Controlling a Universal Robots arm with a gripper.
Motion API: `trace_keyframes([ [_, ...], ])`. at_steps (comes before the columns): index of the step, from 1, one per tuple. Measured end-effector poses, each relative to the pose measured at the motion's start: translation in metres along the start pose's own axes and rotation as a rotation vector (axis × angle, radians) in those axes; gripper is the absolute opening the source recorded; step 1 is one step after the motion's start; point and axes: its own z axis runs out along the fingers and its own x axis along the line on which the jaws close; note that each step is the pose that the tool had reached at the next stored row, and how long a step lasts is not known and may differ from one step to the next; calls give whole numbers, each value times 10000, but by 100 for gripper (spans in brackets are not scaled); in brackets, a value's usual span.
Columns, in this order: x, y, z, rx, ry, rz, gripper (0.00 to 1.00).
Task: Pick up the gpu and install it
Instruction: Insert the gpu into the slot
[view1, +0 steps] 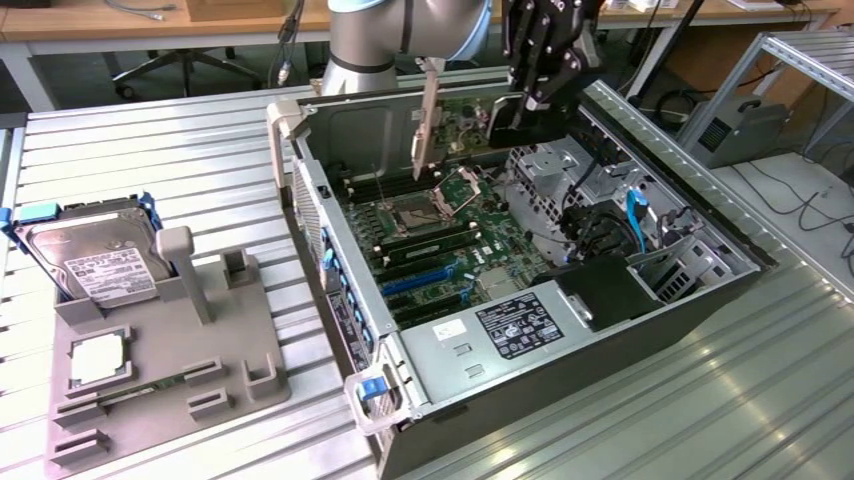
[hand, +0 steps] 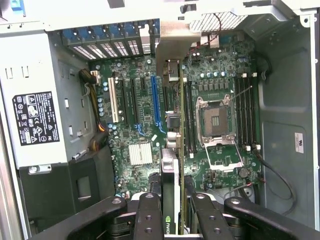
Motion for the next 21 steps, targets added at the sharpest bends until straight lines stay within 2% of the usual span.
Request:
trace_keyframes([
  [3,4,39,-1,0,1,0,27],
  [11,5,50,0,0,1,1,27],
  [21,12,107,65,0,0,1,27],
])
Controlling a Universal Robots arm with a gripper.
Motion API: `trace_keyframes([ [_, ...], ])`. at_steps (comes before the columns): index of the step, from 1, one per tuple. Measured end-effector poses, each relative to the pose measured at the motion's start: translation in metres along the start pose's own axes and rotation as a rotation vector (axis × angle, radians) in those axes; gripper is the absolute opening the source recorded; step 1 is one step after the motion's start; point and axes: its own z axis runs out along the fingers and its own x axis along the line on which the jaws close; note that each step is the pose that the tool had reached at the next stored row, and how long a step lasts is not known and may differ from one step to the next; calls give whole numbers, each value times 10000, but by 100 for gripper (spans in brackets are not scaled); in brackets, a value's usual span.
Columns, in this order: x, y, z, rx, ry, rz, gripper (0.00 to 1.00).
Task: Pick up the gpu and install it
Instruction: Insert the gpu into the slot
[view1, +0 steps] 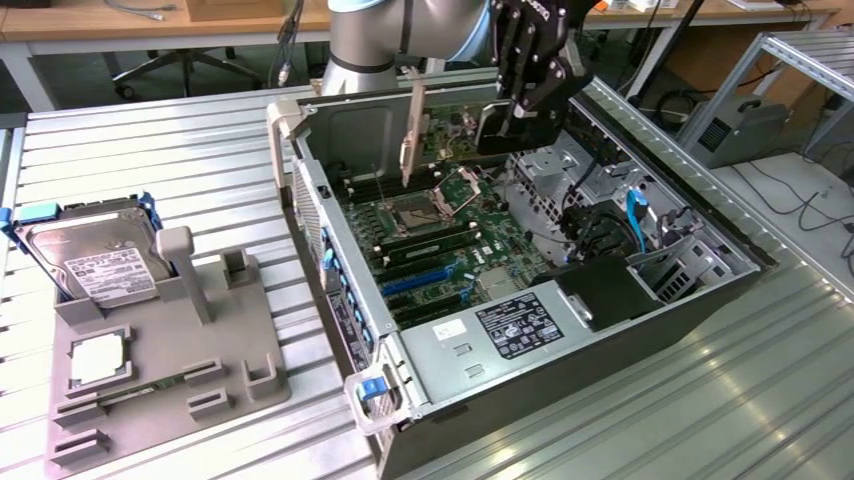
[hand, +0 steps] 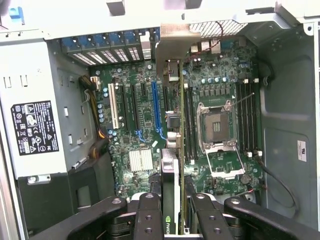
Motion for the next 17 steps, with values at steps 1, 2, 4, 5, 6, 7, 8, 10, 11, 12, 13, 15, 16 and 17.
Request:
trace_keyframes([
  [1,0,4,5,0,1,-1,27],
  [2,1,5,7,0,1,-1,27],
  [4,1,8,14,0,-1,-1,27],
  [5,2,10,23,0,0,-1,27],
  [6,2,11,34,0,0,-1,27],
  [7,2,12,44,0,0,-1,27],
  [8,2,14,54,-1,0,0,27],
  [10,3,16,75,0,-1,-1,27],
  [11,3,17,84,0,0,-1,27],
  [12,3,19,96,0,-1,-1,27],
  [13,4,20,106,0,0,-1,27],
  [15,4,24,127,0,0,0,27],
  [16,4,25,139,0,0,-1,27],
  [17,5,27,152,0,0,-1,27],
])
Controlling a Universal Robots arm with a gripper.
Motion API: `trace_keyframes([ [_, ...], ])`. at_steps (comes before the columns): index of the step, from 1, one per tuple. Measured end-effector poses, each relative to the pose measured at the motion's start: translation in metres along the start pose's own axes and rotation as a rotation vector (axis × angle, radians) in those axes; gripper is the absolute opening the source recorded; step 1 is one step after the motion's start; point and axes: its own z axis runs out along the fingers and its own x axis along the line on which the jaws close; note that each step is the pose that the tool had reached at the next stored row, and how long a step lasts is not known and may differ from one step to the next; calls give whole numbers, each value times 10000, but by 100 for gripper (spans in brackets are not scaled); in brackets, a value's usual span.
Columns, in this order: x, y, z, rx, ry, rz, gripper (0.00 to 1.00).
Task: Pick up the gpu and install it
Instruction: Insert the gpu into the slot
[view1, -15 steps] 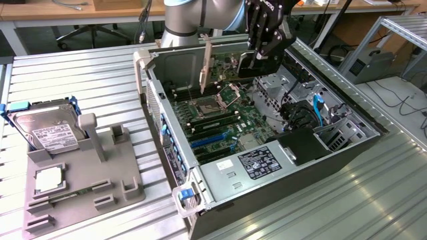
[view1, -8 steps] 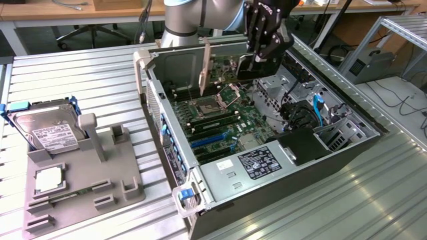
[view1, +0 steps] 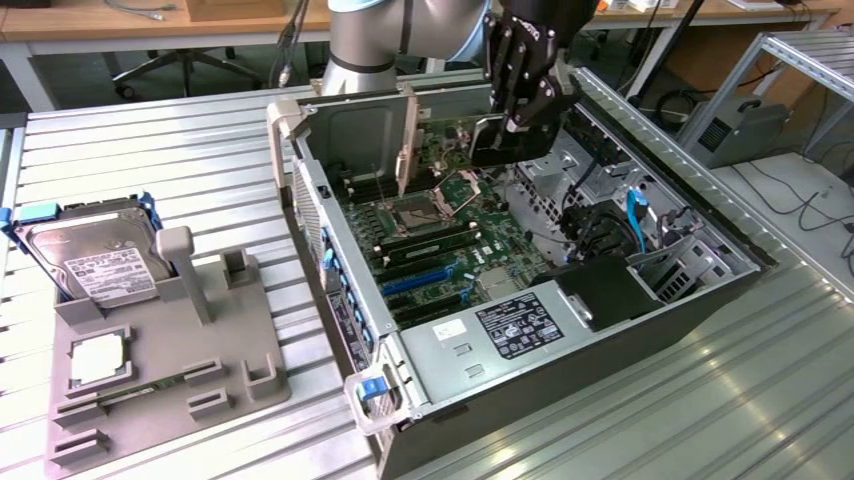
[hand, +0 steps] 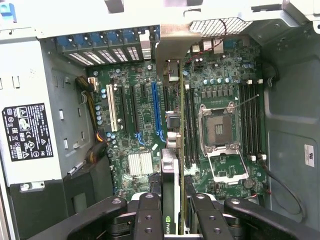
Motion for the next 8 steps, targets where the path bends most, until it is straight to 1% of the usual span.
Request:
trace_keyframes([
  [5,2,12,78,0,0,0,27],
  [8,2,13,89,-1,3,0,27],
])
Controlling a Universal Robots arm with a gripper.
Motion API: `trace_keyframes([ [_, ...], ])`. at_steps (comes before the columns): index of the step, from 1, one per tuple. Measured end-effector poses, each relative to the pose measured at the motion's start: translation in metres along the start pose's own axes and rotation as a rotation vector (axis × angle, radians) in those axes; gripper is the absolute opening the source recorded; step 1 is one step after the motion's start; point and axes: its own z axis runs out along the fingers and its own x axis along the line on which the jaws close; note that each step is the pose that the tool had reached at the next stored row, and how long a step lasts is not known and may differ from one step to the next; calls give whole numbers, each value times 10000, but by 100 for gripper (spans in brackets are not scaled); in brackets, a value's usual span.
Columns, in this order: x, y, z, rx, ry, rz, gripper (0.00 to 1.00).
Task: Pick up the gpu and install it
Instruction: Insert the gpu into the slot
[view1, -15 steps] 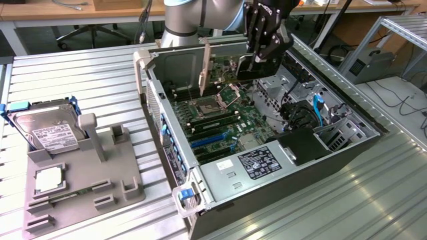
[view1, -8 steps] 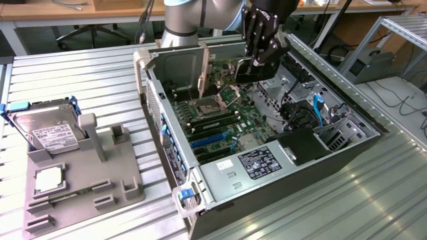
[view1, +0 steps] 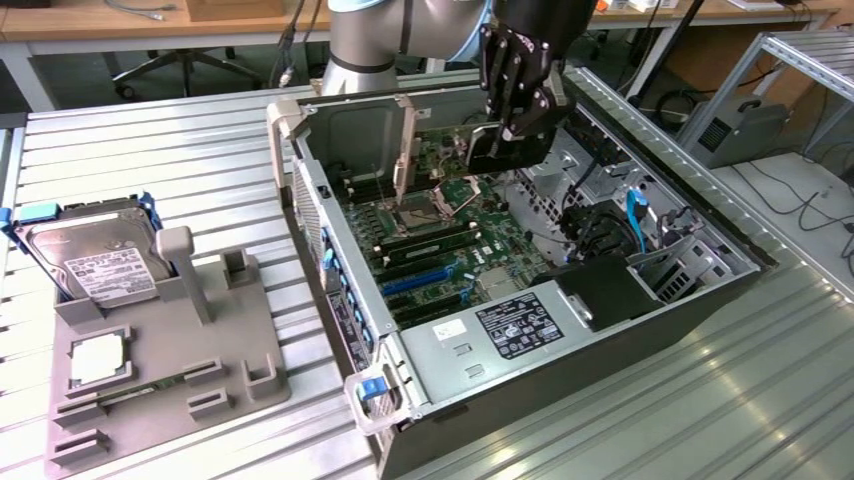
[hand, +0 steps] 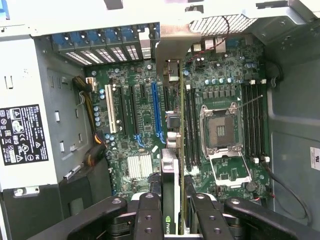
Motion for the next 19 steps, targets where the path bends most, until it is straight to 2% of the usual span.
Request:
trace_keyframes([
  [7,0,1,11,2,-7,1,27],
  [19,3,7,198,1,-3,0,27],
])
